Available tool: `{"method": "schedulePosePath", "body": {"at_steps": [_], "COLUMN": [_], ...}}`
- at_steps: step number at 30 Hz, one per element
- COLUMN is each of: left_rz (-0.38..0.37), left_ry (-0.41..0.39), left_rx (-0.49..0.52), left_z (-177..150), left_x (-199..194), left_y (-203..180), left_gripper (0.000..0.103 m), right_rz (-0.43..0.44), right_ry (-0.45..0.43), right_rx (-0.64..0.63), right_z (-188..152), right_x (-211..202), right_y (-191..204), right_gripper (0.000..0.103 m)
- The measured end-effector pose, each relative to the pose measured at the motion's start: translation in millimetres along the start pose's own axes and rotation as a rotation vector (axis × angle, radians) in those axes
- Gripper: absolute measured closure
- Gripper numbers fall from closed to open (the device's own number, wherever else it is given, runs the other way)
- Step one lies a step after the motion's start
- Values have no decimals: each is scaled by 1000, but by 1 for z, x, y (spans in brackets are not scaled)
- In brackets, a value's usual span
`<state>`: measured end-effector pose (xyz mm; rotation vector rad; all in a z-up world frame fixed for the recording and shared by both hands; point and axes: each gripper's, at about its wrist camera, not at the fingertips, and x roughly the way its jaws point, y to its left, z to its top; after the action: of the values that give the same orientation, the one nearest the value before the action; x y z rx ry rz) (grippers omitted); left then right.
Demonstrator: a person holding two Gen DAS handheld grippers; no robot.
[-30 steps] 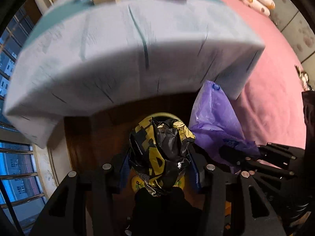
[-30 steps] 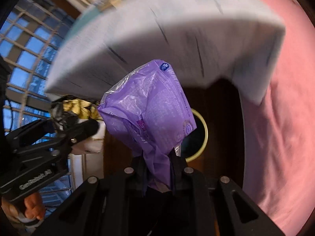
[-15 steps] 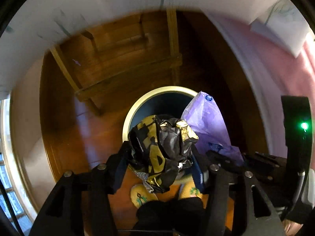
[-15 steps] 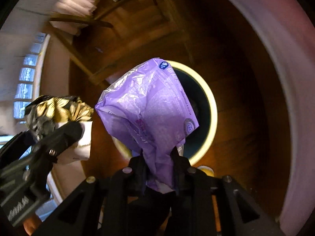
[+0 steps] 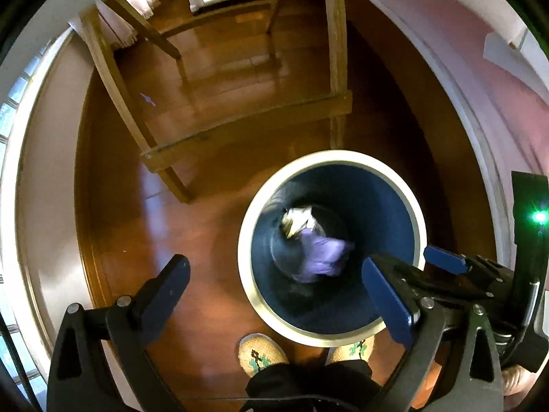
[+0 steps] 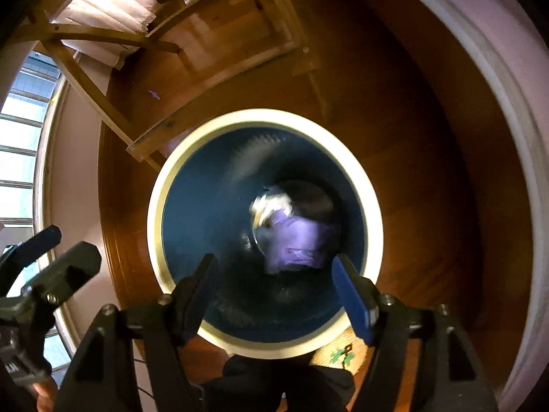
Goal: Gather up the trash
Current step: 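Raise both tools from the bin back toward the table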
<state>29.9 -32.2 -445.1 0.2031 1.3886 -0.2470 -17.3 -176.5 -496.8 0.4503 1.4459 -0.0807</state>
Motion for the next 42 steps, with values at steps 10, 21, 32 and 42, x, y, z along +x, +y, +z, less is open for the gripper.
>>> {"method": "schedulePosePath", "body": {"at_steps": [10,21,32,42], "left_rz": [-14,-41,-58,-56], "left_ry": [-99,-189,-409,-571], "left_rx": [-27,23,71,22], "left_z": [2,11,40,75], "left_x": [-109,-279,-441,-528], "left_y": [4,10,35,79], "left_gripper": [4,4,4,4], "right_rz": [-13,-19,-21,-45], "right_ry": [-71,-152,-317,-544], "right_rx": [-5,-38,-117,-196], "right_z": [-6,-21,-16,9], "right_x": [-95,-248,-404,-503], "right_y": [24,78,146,202], "right_gripper": [34,34,34,34]}}
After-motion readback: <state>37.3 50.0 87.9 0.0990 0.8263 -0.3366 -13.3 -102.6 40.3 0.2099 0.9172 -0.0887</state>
